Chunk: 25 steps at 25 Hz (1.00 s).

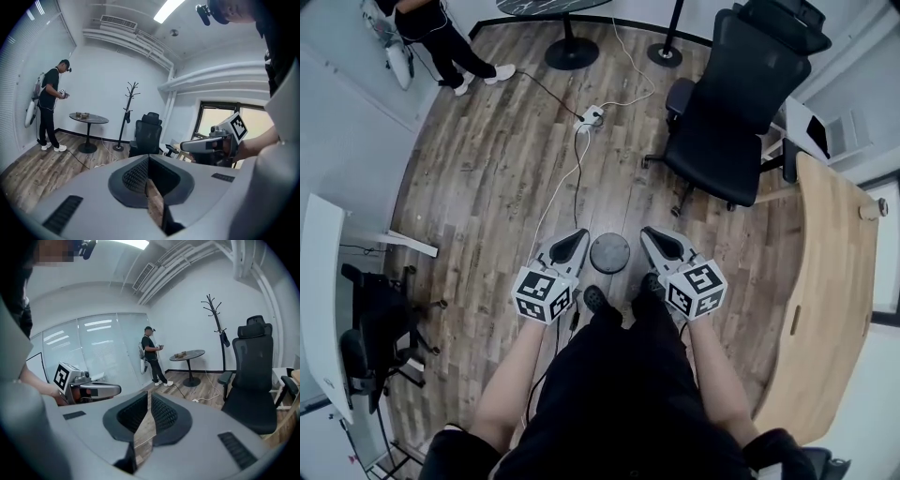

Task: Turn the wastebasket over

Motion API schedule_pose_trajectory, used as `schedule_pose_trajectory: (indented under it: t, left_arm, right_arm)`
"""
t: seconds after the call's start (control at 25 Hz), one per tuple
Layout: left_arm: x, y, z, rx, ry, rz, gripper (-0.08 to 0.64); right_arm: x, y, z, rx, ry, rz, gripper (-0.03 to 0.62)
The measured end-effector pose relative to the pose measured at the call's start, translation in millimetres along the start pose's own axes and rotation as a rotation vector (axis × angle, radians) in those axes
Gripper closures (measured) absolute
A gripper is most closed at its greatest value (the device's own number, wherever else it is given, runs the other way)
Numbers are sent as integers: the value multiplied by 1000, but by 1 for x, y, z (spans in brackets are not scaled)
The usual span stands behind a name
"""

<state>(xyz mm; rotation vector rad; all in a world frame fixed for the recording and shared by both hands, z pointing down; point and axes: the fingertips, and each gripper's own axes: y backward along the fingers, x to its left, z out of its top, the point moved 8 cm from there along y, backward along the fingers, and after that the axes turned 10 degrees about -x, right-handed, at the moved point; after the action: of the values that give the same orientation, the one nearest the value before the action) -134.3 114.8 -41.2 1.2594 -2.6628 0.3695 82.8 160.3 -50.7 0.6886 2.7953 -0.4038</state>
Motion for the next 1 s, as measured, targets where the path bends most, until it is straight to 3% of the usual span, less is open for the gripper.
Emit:
schedule_pose_trajectory:
  t: [0.44, 1.0]
  left_arm:
    - [3, 10, 24, -32, 24, 19, 541]
    - [7, 18, 29, -44, 44, 53, 541]
  right_arm:
    - [8, -8, 27, -35, 40, 73, 560]
    - [18, -12, 28, -11, 91, 76, 560]
